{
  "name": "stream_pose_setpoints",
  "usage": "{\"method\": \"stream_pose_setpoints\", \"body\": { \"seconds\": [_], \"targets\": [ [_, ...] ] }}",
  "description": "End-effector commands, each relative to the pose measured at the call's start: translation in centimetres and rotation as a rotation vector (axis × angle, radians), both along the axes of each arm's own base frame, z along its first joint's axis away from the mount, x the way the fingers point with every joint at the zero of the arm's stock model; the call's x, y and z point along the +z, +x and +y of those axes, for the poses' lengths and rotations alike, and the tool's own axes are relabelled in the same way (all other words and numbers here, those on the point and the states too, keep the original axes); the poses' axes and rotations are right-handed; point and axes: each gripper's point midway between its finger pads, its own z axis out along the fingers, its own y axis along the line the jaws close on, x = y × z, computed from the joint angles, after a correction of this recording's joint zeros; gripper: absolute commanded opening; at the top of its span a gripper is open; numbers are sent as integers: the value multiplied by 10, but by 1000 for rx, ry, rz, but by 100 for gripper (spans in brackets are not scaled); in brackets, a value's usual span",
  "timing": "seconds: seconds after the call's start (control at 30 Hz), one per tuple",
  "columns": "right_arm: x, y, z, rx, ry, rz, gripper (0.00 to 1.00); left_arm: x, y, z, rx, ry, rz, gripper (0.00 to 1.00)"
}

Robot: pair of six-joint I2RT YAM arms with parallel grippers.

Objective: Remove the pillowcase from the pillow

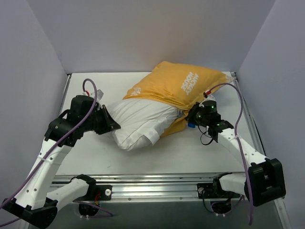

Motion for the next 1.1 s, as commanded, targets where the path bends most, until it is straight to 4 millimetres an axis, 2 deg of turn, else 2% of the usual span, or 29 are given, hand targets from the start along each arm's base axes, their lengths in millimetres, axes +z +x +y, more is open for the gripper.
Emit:
{"method": "stream_pose_setpoints", "body": {
  "seconds": [0.0, 0.07, 0.1, 0.13, 0.17, 0.2, 0.23, 0.27, 0.3, 0.33, 0.37, 0.4, 0.43, 0.47, 0.5, 0.53, 0.6, 0.63, 0.67, 0.73, 0.77, 0.83, 0.87, 0.9, 0.93, 0.97, 1.0, 1.03, 1.07],
  "targets": [
    [-21, -3, -105, -336, -158, 122, 0, -32, -47, 52, 19, 187, 63, 2],
    [-19, -5, -90, -248, -139, 127, 0, -39, -59, 40, -37, 115, 86, 2],
    [-15, -8, -77, -177, -111, 121, 5, -52, -65, 36, -56, 97, 124, 2],
    [-7, -12, -67, -134, -100, 103, 12, -52, -70, 28, -84, 52, 131, 5],
    [0, -16, -60, -102, -93, 88, 30, -48, -69, 25, -95, 28, 101, 17],
    [8, -20, -56, -83, -93, 78, 39, -45, -70, 23, -110, 18, 84, 52],
    [17, -33, -53, -61, -110, 75, 46, -39, -70, 20, -143, 9, 50, 68],
    [37, -33, -51, -57, -114, 42, 56, -32, -67, 18, -161, 5, 18, 80],
    [49, -39, -51, -52, -128, 34, 60, -26, -66, 18, -177, 8, -6, 93],
    [67, -44, -52, -47, -142, -2, 64, -10, -63, 19, -198, 20, -69, 97],
    [87, -51, -53, -50, -173, -15, 69, -6, -58, 20, -201, 43, -81, 100],
    [98, -54, -54, -45, -186, -32, 70, 0, -55, 21, -205, 57, -107, 96],
    [104, -59, -57, -27, -218, -33, 72, 15, -49, 22, -217, 72, -163, 95],
    [114, -60, -53, 1, -217, -54, 75, 17, -39, 23, -207, 97, -170, 95],
    [135, -57, -50, 26, -214, -99, 76, 23, -32, 23, -205, 111, -192, 95],
    [137, -56, -46, 56, -223, -97, 78, 35, -24, 24, -196, 124, -235, 96],
    [152, -51, -38, 114, -234, -143, 79, 38, 5, 24, -145, 157, -265, 96],
    [153, -44, -33, 131, -239, -153, 79, 38, 15, 20, -149, 159, -282, 97],
    [155, -40, -30, 146, -247, -164, 79, 33, 36, 12, -150, 158, -299, 97],
    [165, -27, -16, 187, -241, -197, 79, 26, 57, 5, -148, 160, -303, 97],
    [167, -23, -10, 206, -242, -207, 79, 17, 76, -5, -159, 158, -298, 96],
    [175, -9, 8, 260, -249, -228, 79, 5, 93, -12, -158, 157, -282, 96],
    [179, -5, 16, 282, -255, -238, 79, -10, 105, -18, -166, 158, -258, 95],
    [171, 4, 25, 308, -283, -225, 79, -20, 109, -22, -162, 154, -233, 95],
    [184, 4, 45, 350, -284, -267, 79, -32, 117, -25, -156, 155, -211, 95],
    [185, 6, 57, 373, -299, -278, 79, -42, 119, -28, -153, 157, -191, 95],
    [173, 12, 72, 405, -332, -258, 79, -61, 117, -28, -146, 173, -146, 95],
    [180, 8, 92, 437, -386, -292, 79, -78, 119, -27, -118, 185, -99, 98],
    [177, 9, 100, 449, -421, -290, 79, -89, 117, -28, -114, 184, -70, 100]
  ]
}}
